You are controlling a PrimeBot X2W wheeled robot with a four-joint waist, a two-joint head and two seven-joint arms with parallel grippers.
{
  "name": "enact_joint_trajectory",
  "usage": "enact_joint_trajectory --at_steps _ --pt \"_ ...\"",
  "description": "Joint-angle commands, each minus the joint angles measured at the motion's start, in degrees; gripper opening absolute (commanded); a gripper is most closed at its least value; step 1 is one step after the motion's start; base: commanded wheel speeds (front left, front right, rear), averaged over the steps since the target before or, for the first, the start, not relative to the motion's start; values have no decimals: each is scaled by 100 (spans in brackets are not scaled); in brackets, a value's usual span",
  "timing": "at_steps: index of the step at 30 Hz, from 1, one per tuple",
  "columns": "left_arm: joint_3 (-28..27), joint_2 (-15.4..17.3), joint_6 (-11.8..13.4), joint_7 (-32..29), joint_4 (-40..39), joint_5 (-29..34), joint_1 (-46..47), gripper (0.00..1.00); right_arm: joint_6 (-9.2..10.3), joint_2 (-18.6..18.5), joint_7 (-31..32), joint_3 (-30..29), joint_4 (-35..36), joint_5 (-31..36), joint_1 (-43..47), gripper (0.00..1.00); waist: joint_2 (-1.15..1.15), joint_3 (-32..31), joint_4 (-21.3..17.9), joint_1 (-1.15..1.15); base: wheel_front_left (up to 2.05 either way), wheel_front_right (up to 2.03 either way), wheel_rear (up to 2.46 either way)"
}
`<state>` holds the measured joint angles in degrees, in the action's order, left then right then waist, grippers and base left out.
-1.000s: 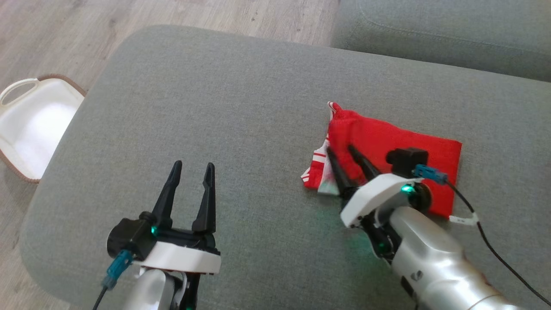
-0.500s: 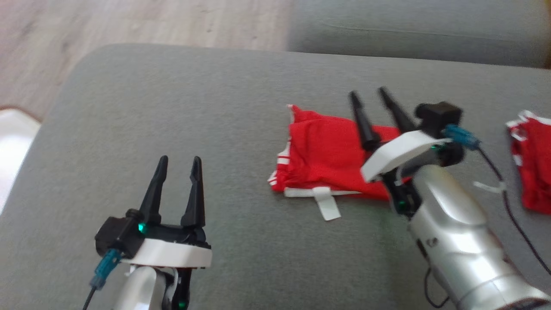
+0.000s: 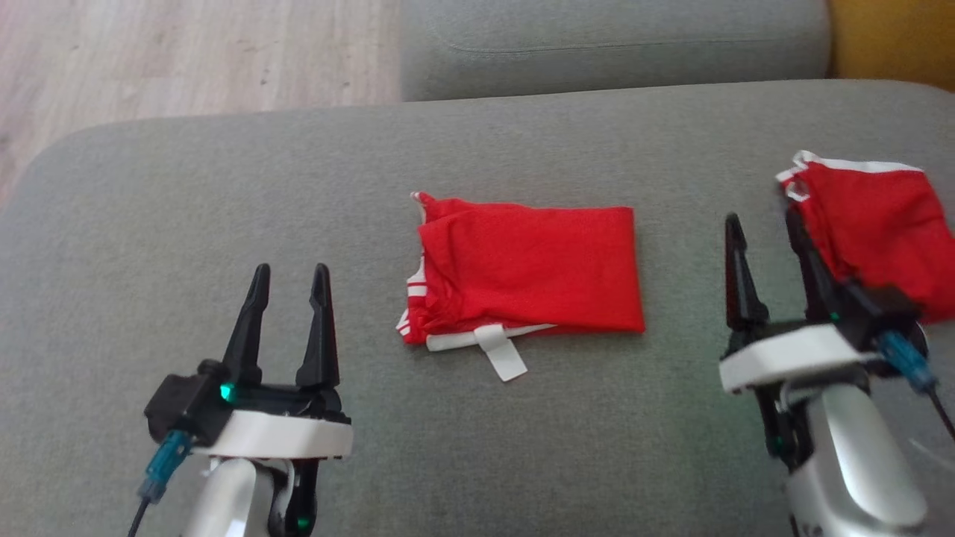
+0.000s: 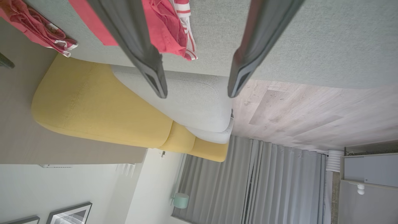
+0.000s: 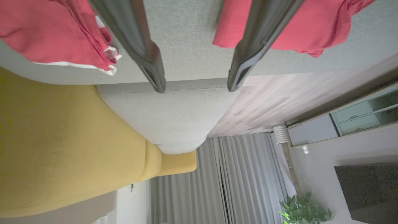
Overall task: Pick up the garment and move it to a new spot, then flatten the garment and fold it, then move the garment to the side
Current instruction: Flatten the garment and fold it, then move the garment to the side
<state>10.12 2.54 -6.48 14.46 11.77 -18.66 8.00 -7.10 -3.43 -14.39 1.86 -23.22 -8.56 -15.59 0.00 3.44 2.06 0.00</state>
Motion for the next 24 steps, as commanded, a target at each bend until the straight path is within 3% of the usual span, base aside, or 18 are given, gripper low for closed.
enact_joint_trajectory --at_steps 1,16,24 --pt "-226 33 14 54 -210 28 196 100 -39 55 -61 94 266 2 -48 100 0 -11 -63 0 0 0 0" --pt "-261 33 -13 54 -239 49 23 100 -39 55 -61 -46 545 -74 357 100 0 31 -122 0 0 0 0" --pt "-118 33 -24 54 -252 53 168 100 -39 55 32 5 54 91 -14 100 0 332 143 0 0 0 0"
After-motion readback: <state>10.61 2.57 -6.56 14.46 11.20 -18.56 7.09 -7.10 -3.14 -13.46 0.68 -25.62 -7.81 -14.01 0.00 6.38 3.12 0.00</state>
